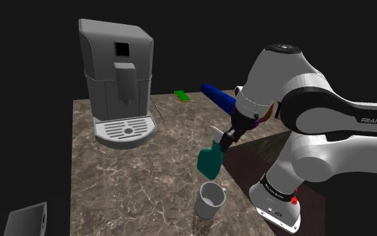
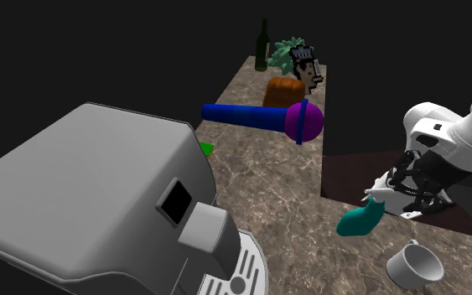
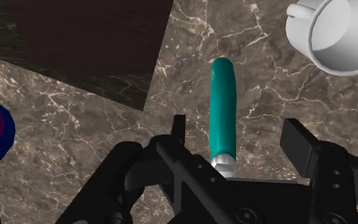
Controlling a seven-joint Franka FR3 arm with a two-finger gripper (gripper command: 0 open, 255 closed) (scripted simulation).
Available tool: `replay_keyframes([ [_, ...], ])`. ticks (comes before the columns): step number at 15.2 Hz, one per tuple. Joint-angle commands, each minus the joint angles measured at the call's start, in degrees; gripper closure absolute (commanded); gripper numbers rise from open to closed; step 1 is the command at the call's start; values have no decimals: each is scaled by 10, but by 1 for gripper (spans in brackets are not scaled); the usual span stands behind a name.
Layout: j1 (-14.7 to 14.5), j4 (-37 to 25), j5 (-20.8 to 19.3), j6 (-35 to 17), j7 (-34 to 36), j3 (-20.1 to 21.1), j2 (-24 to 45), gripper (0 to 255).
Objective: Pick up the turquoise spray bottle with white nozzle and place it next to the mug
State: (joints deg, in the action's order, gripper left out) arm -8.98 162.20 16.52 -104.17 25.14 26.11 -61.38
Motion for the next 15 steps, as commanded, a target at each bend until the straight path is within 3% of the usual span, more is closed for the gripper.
replay_keyframes([
  [1, 0, 0, 0, 0, 0, 0, 0, 0],
  [4, 0, 0, 0, 0, 0, 0, 0, 0],
  [8, 10, -71, -21, 71, 2, -21, -2, 0],
  [15, 10, -71, -21, 71, 2, -21, -2, 0],
])
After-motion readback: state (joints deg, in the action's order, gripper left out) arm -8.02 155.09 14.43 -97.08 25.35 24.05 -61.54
